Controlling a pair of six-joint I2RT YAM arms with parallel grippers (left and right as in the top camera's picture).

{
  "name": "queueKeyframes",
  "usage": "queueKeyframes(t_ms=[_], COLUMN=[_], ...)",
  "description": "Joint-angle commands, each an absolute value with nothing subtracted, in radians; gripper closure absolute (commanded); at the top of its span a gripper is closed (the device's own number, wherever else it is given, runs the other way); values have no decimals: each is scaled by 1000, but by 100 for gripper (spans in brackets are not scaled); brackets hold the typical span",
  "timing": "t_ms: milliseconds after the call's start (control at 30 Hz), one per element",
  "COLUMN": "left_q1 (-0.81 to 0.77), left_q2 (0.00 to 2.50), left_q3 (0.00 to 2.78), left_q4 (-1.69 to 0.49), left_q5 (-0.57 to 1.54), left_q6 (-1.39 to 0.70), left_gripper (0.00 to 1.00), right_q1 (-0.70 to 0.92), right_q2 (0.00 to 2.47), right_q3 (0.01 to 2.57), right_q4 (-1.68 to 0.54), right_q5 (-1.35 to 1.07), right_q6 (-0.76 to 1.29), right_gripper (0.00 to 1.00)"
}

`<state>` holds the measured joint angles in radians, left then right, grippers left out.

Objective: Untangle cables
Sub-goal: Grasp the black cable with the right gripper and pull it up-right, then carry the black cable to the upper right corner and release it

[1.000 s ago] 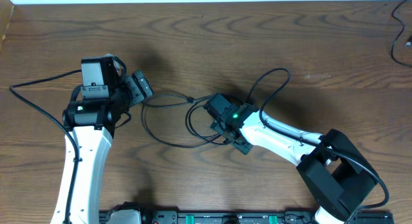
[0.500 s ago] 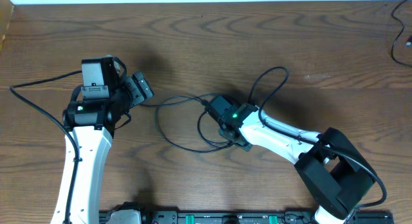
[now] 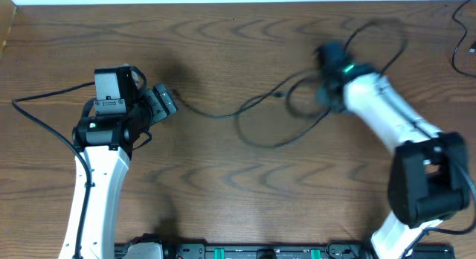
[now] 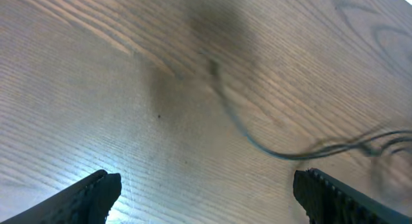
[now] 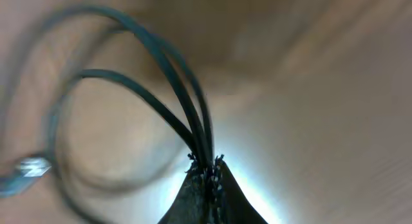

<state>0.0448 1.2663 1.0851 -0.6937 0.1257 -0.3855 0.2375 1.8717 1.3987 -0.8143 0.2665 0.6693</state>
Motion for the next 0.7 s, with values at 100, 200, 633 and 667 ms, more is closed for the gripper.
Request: queueKeyframes(t_ms=[100,200,633,667], left_q1=[49,49,49,49], left_q2=[1262,1262,1262,1262], left_q3=[1096,1096,1096,1096], left_q4=[-696,-696,-696,-696], left_q5=[123,123,123,123], left_q6=[-379,-379,-379,-379], left_gripper=[7,7,7,7], right_q1=[-39,-107,-163,-165], right_q2=[1851,1851,1971,1997], right_q3=[1783,1890,1918,1918], right_q4=[-840,-795,-587,-584], right_q5=[354,353,253,254], right_q6=[225,129,34,36], right_gripper=[99,99,99,99])
